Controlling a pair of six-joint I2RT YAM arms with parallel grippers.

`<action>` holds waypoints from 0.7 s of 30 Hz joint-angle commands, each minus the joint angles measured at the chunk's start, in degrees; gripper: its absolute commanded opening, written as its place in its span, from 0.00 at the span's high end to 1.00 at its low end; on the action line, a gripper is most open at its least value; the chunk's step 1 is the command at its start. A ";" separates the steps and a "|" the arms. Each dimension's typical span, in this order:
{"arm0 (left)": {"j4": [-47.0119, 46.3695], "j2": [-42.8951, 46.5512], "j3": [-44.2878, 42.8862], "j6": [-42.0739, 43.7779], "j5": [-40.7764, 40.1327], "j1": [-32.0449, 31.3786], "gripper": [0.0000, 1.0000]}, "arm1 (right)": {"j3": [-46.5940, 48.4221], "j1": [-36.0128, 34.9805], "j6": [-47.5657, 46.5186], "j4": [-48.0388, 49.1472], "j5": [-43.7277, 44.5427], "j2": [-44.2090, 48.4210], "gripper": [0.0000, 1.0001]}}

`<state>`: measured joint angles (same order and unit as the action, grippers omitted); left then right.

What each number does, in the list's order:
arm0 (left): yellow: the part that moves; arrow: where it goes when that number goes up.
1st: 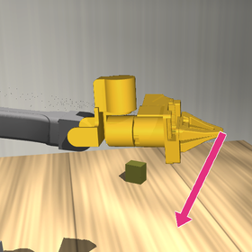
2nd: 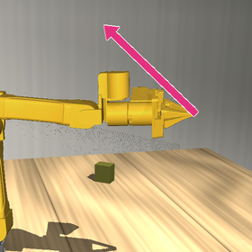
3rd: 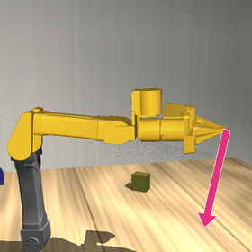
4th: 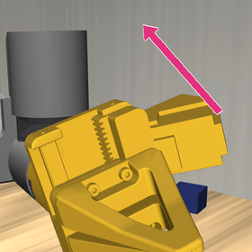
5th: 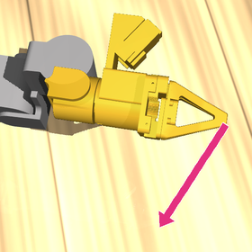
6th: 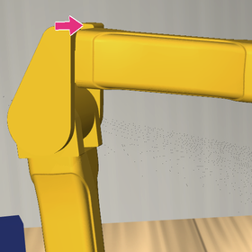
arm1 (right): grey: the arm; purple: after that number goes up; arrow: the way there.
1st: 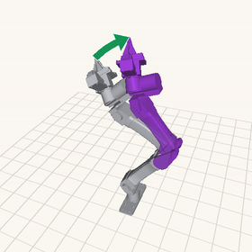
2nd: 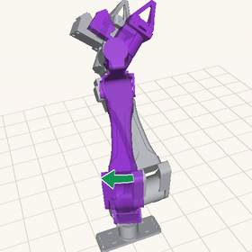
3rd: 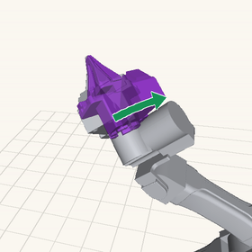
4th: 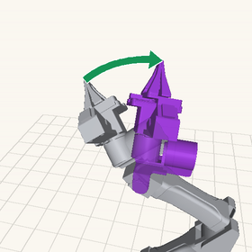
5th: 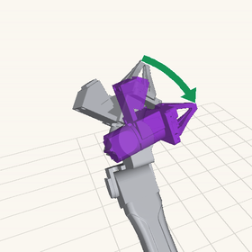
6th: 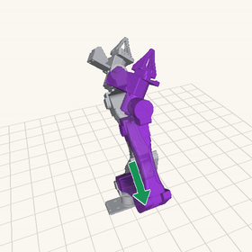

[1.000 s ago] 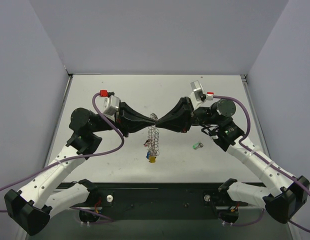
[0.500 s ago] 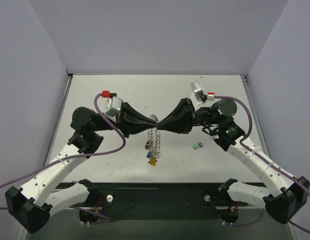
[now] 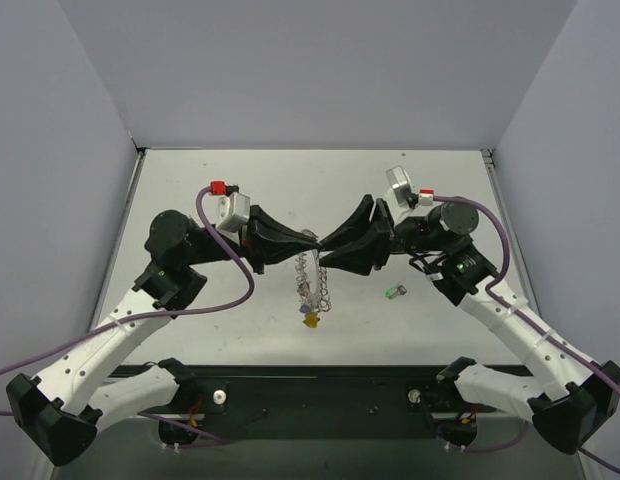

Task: Put the keys on the keyring

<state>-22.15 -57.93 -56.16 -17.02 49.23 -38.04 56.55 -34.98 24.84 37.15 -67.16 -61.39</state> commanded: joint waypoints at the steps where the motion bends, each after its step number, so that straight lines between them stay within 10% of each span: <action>1: 6.32 -1.31 0.96 6.20 -12.40 -3.62 1.00 | -1.27 -2.46 -6.54 -3.38 5.80 0.91 0.56; 21: 14.94 2.91 2.37 11.56 -24.36 -4.15 1.00 | -5.31 3.16 -10.87 -10.95 20.90 9.79 0.31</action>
<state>-6.98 -57.30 -53.63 -7.51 29.04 -41.82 52.34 -33.56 14.98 22.46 -52.84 -55.70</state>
